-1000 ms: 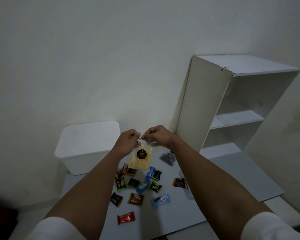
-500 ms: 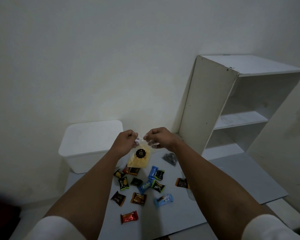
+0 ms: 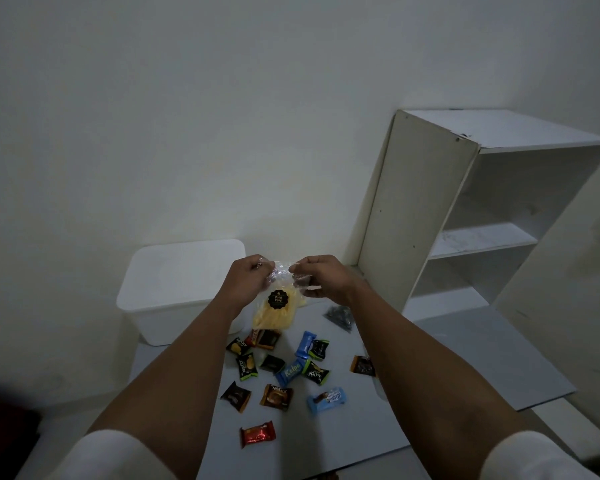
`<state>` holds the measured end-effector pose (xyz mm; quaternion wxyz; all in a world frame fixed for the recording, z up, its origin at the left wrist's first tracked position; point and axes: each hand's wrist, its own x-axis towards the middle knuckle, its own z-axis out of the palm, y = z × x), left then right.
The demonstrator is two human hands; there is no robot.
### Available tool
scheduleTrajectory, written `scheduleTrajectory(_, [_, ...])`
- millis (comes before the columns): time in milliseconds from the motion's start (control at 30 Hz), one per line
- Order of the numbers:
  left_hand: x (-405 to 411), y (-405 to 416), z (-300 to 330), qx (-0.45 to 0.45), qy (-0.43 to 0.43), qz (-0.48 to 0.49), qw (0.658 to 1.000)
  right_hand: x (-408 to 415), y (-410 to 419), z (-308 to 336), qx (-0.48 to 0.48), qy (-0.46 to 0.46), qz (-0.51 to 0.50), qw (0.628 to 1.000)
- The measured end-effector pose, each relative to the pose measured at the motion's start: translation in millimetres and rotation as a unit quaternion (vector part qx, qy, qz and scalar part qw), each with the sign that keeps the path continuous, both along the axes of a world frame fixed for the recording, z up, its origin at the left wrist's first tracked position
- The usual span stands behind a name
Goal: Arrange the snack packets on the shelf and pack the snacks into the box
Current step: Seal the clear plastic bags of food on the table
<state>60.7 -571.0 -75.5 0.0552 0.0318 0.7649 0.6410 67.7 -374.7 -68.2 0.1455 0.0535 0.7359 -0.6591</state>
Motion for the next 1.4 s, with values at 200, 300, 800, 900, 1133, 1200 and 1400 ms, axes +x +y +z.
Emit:
scheduleTrajectory(200, [-3,4,-6,0.013,-0.025,0.016,0.999,1,2,2,-0.024,-0.001,-0.003,1.0])
scheduleTrajectory(300, [-1,7,-4,0.028,-0.042,0.014,0.999,0,5,2,-0.027,-0.004,0.006,1.0])
scheduleTrajectory(800, [-4,6,-2,0.048,-0.025,0.039,0.998,-1,8,-6,-0.057,0.024,-0.022,0.998])
scheduleTrajectory(900, [-5,4,-5,0.08,-0.041,0.053,0.995,-1,11,-8,-0.062,0.02,-0.035,0.997])
scheduleTrajectory(1133, [-4,7,-8,0.028,-0.022,0.019,0.999,1,-1,-3,-0.01,0.044,-0.025,0.999])
scheduleTrajectory(1200, [-3,8,-6,0.031,-0.019,0.017,0.999,0,-5,-3,0.001,0.055,-0.028,0.998])
scheduleTrajectory(1400, [-1,7,-5,0.018,-0.007,0.009,1.0,-2,-3,-6,0.015,0.076,-0.034,0.996])
